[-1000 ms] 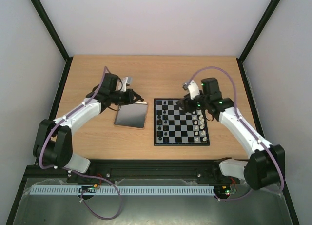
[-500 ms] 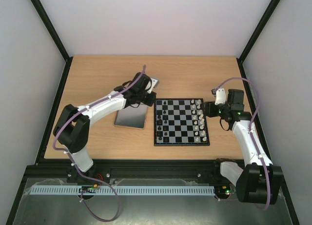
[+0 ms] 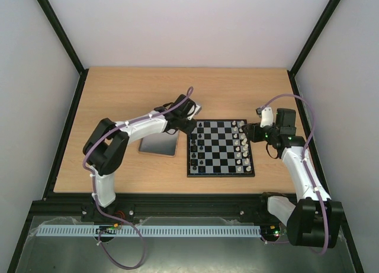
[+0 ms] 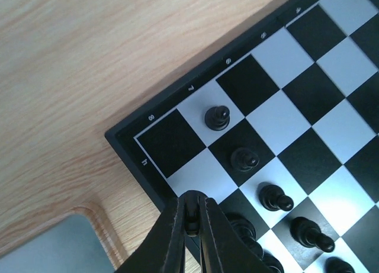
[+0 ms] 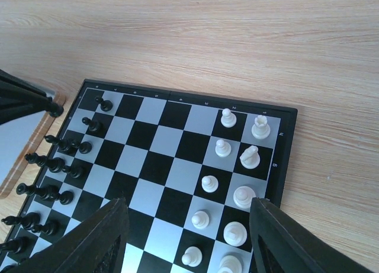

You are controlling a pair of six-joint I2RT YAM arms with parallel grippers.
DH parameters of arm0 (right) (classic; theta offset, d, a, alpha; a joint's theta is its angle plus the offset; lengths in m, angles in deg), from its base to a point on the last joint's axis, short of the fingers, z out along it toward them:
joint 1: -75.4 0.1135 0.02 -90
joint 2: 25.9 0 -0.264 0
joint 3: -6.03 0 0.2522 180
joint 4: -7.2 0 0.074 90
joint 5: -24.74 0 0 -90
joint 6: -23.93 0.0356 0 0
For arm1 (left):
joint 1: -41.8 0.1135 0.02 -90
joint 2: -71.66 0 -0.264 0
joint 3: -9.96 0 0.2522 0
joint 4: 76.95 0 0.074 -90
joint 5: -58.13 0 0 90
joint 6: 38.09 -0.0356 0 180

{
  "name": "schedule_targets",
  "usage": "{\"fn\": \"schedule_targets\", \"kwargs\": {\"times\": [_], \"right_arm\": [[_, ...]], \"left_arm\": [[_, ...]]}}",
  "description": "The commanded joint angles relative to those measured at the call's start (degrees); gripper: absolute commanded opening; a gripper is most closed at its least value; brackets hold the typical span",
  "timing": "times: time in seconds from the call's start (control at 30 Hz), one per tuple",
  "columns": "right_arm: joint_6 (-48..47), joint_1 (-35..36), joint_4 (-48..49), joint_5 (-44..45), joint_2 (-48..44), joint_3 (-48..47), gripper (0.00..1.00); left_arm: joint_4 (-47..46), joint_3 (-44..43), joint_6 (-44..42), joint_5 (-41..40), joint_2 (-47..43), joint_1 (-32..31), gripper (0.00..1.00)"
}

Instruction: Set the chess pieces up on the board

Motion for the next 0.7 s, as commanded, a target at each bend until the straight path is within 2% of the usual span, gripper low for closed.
{"fn": "schedule_targets", "kwargs": {"times": [0.0,0.67], "right_arm": [[-0.2,-0.1,0.7,-1.4,-0.3,0.9,0.57],[-1.1,-0.1,0.8,-1.1,0.8,0.8,0.57]], "left_arm": [[-0.8,-1.5,-0.5,1.2,2.7,0.1,0.03],[-1.4,-3.5,1.6,2.0,6.9,0.1,0.05]]}}
